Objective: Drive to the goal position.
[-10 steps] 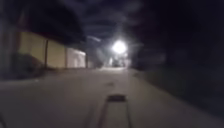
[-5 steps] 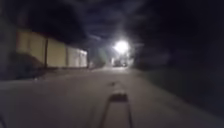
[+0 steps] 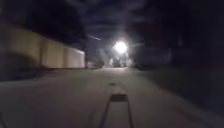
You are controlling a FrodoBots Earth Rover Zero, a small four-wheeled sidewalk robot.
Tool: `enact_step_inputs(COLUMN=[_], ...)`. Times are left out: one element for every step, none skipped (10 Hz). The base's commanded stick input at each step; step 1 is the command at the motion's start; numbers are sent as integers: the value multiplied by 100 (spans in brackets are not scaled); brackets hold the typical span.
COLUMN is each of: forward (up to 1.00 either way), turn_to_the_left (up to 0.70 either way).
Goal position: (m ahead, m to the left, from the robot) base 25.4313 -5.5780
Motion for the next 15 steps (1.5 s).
enact_step_inputs(forward=[70,70,70,70,70,70,70,70,70,70,70,70,70,70,70], turn_to_the_left=[0,0,0,0,0,0,0,0,0,-17,-35,-35,-35,-35,-35])
